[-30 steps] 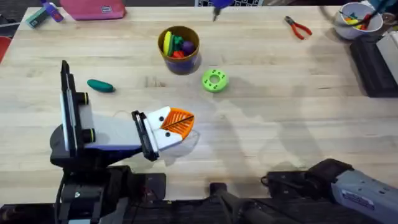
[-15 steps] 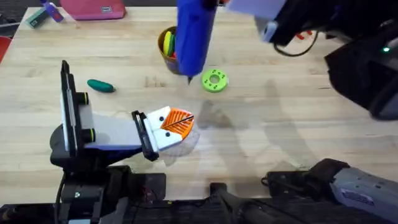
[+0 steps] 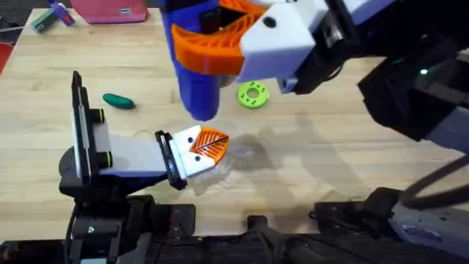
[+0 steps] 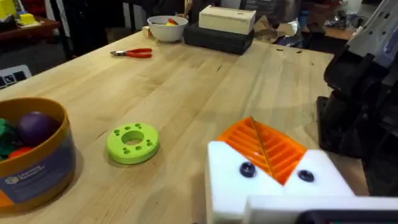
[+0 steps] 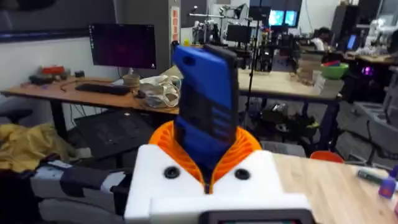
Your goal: Pick up the gripper from the table and insert it into the empty holder that is missing its gripper. Then pick up a screw, insert it into the mounting hole, and use the screwdriver to tighten it. Finally, clean up the table by picking up the vegetable and placing it into the bucket.
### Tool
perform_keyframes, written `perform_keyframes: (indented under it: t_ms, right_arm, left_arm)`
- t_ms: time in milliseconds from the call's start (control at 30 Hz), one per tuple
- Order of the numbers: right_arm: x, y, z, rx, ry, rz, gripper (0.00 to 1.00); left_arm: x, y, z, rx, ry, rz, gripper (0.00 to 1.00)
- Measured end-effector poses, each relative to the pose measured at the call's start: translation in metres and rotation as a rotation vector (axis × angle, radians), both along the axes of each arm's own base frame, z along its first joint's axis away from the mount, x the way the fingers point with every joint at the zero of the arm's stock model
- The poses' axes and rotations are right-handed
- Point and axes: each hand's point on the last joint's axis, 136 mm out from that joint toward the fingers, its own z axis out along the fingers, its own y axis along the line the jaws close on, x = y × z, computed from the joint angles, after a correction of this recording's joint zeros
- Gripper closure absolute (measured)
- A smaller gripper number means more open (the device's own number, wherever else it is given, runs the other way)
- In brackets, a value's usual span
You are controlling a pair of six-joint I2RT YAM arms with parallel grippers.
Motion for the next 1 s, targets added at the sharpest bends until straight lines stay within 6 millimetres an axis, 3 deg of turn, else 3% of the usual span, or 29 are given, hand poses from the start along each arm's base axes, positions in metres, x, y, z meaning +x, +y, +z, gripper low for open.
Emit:
perform_keyframes:
  t_ms: [400,1000]
  right_arm:
    - [0.008,0.024,-0.027,-0.03,0.006,0.035,0.977]
    - [-0.005,0.038,-0.036,-0.031,-0.017,0.085,0.977]
  left_arm:
    - [0.0,0.0,0.0,0.0,0.0,0.0,0.984]
    - [0.0,0.0,0.0,0.0,0.0,0.0,0.984]
